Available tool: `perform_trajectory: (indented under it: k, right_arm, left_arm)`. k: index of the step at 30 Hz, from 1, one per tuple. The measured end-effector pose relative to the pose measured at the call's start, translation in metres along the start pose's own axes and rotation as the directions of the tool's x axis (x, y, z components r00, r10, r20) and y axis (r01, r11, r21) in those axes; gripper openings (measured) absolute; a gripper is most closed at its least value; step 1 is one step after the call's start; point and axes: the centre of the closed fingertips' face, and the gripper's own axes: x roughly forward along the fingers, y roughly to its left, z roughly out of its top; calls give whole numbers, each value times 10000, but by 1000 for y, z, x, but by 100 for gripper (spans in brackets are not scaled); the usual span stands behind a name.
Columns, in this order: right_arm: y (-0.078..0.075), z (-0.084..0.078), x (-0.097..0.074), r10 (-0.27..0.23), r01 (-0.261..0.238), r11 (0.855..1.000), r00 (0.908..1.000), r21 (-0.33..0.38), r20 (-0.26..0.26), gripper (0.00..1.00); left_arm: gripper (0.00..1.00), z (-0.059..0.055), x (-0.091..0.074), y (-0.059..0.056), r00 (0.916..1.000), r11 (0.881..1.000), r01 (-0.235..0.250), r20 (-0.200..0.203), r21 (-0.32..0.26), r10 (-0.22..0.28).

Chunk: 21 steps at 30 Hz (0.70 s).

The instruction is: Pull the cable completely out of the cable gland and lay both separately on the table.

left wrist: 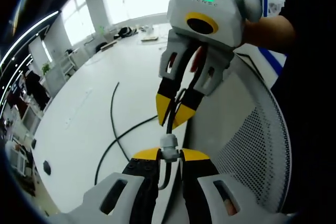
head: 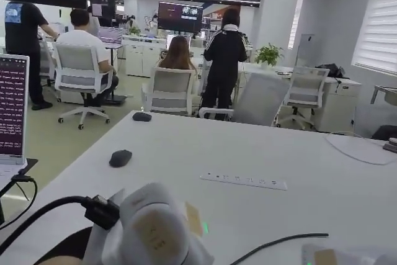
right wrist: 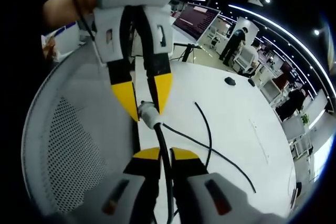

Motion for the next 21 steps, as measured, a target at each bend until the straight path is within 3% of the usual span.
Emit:
perform_trajectory:
  k: [6,8,10,17,18,19,21]
  right_arm:
    - [1,-2,-1,50,-50,9999,10000,-126,27,3]
    - [-5,-8,-5,-66,64,9999,9999,-134,-156,3]
    - [-7,-9,-9,-66,66,10000,10000,70,22,2]
    - [-9,-13,-13,-122,106,9988,9993,484,343,2]
    - [-11,-17,-14,-232,223,9983,9996,539,171,2]
    - [-14,-21,-15,-315,311,9985,9995,456,90,2]
    - [-15,-24,-18,-279,265,9973,9994,678,195,2]
  left_arm:
    - [16,1,0,0,9997,9998,-24,250,-212,30]
    - [16,-6,1,6,9999,9993,-107,113,-362,111]
    - [16,-2,0,6,9987,9976,-28,500,-694,63]
    - [16,4,1,7,9973,9971,-28,734,-767,84]
    - [16,-1,2,10,9989,9970,-165,414,-763,197]
    - [16,-7,1,14,9992,9987,-360,180,-360,367]
    - [16,-2,1,12,9979,9957,-99,631,-922,157]
